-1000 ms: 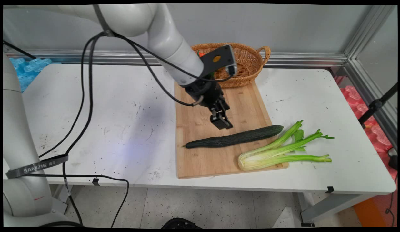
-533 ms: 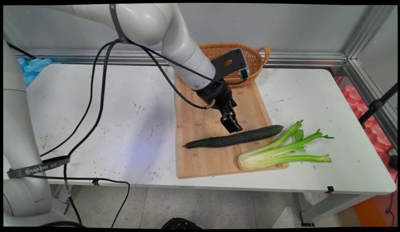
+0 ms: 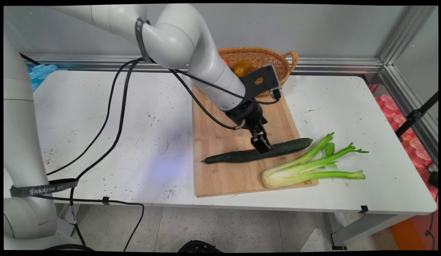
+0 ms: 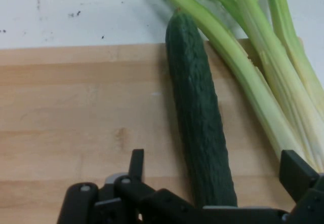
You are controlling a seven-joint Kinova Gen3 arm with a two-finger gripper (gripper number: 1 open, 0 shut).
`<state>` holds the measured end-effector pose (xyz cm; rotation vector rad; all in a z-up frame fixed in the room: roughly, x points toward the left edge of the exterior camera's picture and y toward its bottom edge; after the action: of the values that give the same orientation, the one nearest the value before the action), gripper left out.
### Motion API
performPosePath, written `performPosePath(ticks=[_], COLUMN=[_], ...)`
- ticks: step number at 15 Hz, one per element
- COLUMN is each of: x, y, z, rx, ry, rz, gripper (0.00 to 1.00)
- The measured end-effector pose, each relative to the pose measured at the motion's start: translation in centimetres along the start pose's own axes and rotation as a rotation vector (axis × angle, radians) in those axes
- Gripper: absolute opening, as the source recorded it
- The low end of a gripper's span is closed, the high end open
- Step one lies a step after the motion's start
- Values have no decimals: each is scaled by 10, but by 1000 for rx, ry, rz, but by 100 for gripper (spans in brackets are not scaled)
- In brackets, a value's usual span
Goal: Pick up the cucumber from the cutting board
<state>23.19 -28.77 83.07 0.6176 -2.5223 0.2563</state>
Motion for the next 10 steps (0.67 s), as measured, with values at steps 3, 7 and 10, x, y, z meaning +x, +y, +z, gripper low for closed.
performPosePath(ticks=[3,7,10], x=[-3,-7,-12], y=[2,0,-2], z=[12,27,39], rx=[9,20,22], ry=[6,11,13], rz=[4,6,3], gripper=[100,100,100])
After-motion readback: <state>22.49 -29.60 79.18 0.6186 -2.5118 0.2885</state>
